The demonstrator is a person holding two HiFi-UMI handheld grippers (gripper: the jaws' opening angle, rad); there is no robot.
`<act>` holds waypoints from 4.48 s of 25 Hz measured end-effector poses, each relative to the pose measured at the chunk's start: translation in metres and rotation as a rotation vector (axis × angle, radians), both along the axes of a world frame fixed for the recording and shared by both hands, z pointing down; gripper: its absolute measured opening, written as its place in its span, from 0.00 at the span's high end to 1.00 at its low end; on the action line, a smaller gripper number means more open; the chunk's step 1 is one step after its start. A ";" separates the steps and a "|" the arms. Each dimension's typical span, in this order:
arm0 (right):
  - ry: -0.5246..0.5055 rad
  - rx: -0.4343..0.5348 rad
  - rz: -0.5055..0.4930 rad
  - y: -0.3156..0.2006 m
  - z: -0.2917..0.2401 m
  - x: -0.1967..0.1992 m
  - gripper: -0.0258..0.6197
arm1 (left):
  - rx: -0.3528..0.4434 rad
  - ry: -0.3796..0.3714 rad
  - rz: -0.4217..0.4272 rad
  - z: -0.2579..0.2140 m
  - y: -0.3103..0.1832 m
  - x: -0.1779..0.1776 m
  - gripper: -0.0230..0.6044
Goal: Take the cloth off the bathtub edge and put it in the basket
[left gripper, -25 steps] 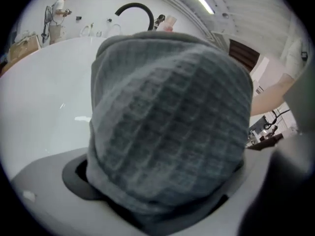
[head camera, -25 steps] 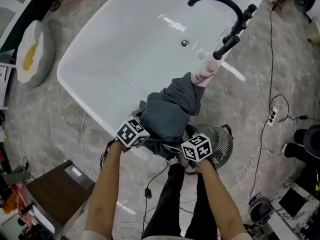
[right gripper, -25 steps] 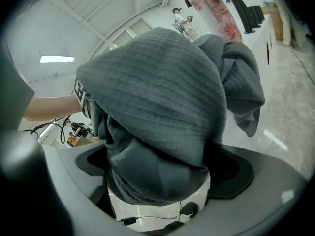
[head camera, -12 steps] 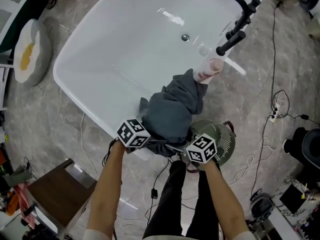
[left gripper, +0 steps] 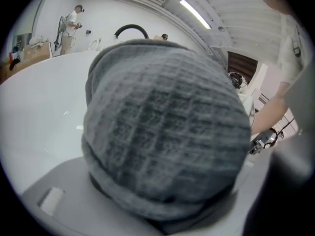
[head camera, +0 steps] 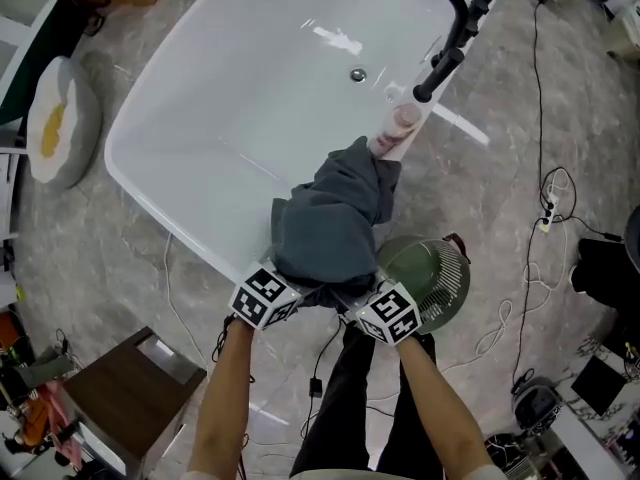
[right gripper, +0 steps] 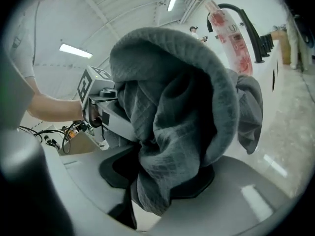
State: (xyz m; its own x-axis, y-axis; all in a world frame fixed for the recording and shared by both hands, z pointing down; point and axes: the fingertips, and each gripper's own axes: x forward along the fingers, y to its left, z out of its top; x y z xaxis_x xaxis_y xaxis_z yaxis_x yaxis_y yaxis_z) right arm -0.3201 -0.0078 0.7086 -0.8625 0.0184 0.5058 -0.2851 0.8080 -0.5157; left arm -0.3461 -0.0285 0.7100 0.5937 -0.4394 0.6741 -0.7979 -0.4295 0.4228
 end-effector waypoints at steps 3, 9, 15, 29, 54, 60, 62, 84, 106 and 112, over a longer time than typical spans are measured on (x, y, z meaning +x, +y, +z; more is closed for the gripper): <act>-0.003 0.032 -0.016 0.007 -0.005 0.011 0.70 | 0.023 0.002 -0.012 -0.007 0.009 0.012 0.38; 0.002 0.071 -0.007 0.024 -0.018 0.043 0.70 | 0.048 0.043 -0.031 -0.019 0.027 0.045 0.39; 0.020 0.122 0.003 0.032 -0.026 0.086 0.70 | 0.077 0.070 -0.039 -0.026 0.036 0.087 0.39; 0.055 0.116 0.139 0.069 -0.025 0.229 0.70 | 0.033 0.180 0.065 -0.026 0.072 0.233 0.39; 0.200 -0.043 0.380 0.107 0.047 0.396 0.72 | -0.155 0.166 0.176 0.061 0.106 0.382 0.36; 0.212 -0.120 0.436 0.101 0.065 0.407 0.84 | -0.193 0.080 0.087 0.082 0.101 0.366 0.35; 0.229 -0.134 0.434 0.101 0.070 0.408 0.84 | -0.198 0.067 0.083 0.087 0.100 0.365 0.36; 0.321 -0.275 0.692 0.055 0.125 0.388 0.86 | -0.241 -0.019 0.020 0.114 0.077 0.294 0.32; 0.372 -0.369 0.792 0.007 0.185 0.321 0.86 | -0.225 0.045 -0.018 0.108 0.057 0.240 0.32; 0.510 -0.407 0.795 0.028 0.211 0.348 0.85 | -0.186 -0.001 0.065 0.111 0.050 0.247 0.32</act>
State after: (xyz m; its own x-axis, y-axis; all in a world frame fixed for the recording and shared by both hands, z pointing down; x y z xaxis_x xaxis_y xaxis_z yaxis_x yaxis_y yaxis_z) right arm 0.0279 0.0205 0.9198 -0.3842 -0.2123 0.8985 -0.9232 0.0812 -0.3756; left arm -0.0995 0.0211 0.8214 0.6158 -0.2683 0.7408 -0.7718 -0.3946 0.4986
